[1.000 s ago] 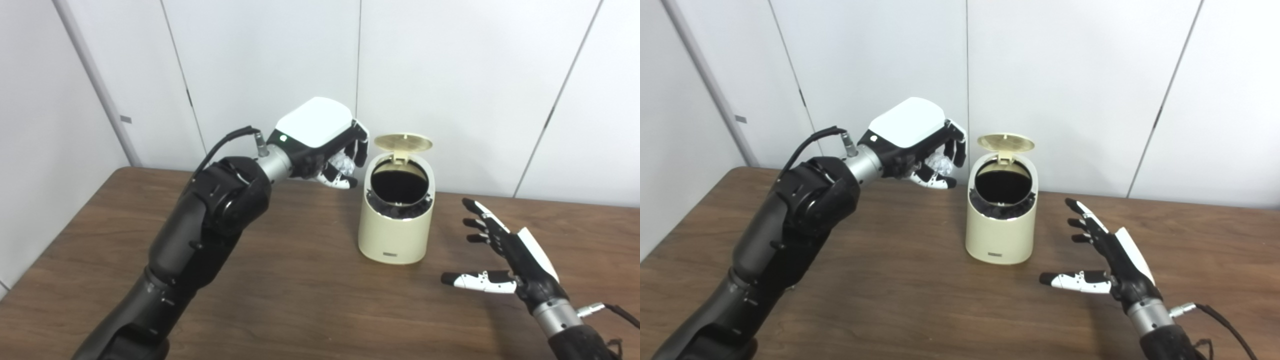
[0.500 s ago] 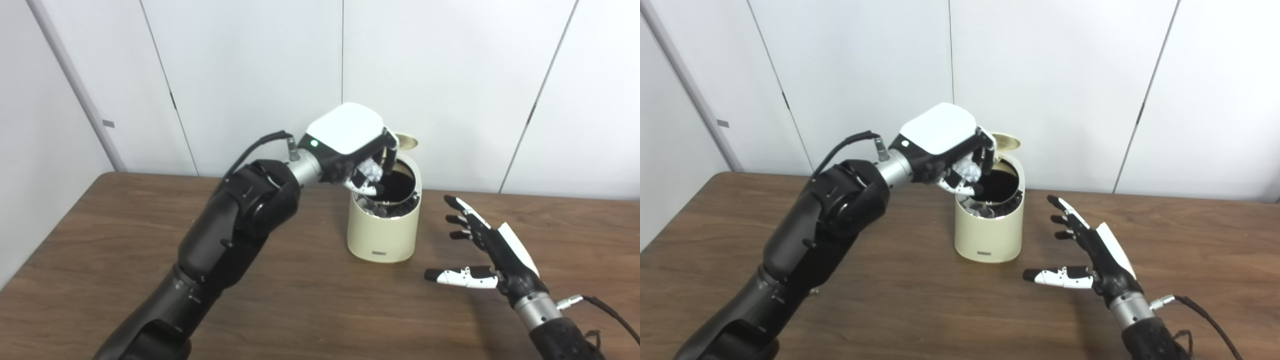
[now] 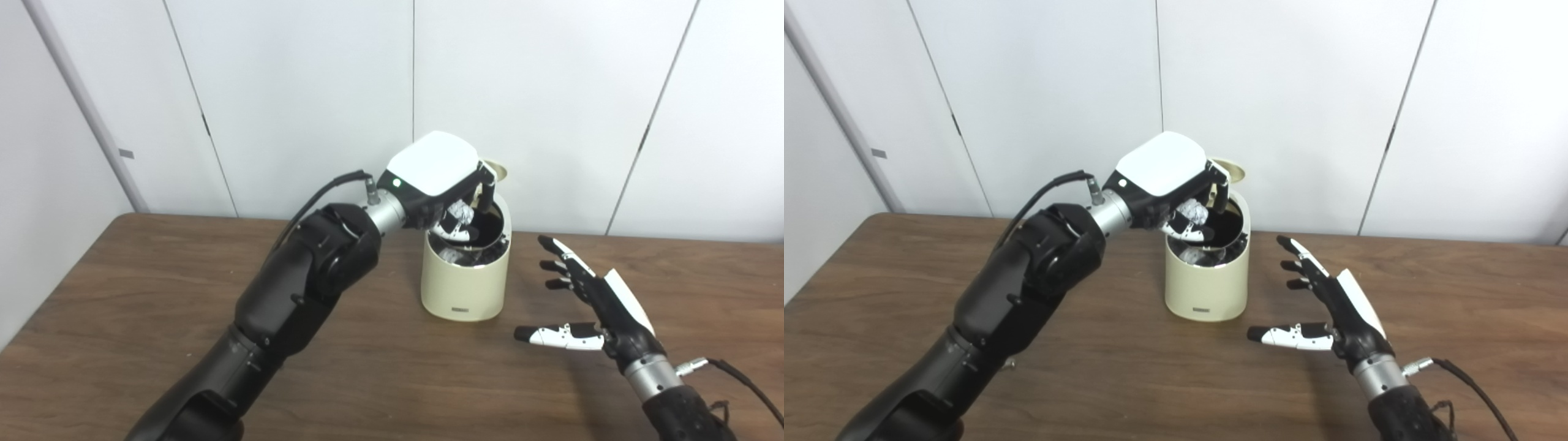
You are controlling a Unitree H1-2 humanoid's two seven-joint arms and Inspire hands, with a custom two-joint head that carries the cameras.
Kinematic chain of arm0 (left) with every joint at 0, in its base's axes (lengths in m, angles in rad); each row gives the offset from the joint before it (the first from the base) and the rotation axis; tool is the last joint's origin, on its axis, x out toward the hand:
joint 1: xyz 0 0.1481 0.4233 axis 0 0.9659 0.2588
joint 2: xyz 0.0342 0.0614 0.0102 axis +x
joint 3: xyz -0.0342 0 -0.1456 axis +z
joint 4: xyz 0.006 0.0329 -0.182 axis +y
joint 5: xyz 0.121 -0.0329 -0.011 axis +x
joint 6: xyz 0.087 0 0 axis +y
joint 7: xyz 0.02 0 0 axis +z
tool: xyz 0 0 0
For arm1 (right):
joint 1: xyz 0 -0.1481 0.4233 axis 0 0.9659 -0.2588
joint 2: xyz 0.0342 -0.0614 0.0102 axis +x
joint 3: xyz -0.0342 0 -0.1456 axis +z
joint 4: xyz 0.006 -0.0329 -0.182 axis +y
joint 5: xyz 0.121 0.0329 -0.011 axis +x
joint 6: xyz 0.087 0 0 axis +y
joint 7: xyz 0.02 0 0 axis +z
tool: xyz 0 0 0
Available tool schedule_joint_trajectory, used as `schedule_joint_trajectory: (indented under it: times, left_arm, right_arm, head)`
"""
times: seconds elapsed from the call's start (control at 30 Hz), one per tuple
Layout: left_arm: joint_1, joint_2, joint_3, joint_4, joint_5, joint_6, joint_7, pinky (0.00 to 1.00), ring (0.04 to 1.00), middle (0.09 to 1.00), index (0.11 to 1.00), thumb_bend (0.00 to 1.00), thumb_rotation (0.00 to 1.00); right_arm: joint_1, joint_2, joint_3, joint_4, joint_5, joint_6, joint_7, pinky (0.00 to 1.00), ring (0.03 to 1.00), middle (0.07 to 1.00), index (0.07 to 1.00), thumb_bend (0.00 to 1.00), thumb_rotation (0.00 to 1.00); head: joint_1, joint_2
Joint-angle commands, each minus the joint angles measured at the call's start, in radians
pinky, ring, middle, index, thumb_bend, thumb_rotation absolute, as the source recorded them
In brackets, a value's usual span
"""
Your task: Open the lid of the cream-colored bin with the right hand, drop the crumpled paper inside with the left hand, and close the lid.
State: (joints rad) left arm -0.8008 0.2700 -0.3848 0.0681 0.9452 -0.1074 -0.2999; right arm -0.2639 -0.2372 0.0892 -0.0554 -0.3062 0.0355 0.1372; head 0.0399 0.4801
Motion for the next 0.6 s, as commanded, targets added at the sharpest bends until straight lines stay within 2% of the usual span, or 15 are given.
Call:
schedule_joint_trajectory:
  times: [0.0, 0.13, 0.57]
  left_arm:
    - [-0.025, -0.003, 0.004, 0.007, 0.028, -0.012, 0.087, 0.28, 0.315, 0.400, 0.502, 0.52, 0.00]
    - [-0.020, -0.005, -0.005, 0.051, 0.053, -0.040, 0.174, 0.28, 0.318, 0.397, 0.500, 0.52, 0.00]
    - [-0.026, 0.006, -0.037, 0.135, 0.111, -0.075, 0.286, 0.30, 0.371, 0.434, 0.500, 0.52, 0.00]
  right_arm:
    - [-0.026, -0.003, -0.008, -0.031, -0.001, -0.023, -0.020, 0.75, 0.865, 0.947, 0.924, 0.83, 0.26]
    - [-0.021, -0.003, -0.011, -0.035, 0.004, -0.018, -0.018, 0.75, 0.865, 0.948, 0.923, 0.83, 0.26]
    - [-0.013, -0.004, -0.014, -0.042, 0.012, -0.021, -0.014, 0.75, 0.871, 0.949, 0.927, 0.83, 0.27]
  head:
    - [0.000, 0.001]
    - [0.000, 0.002]
    - [-0.004, 0.010]
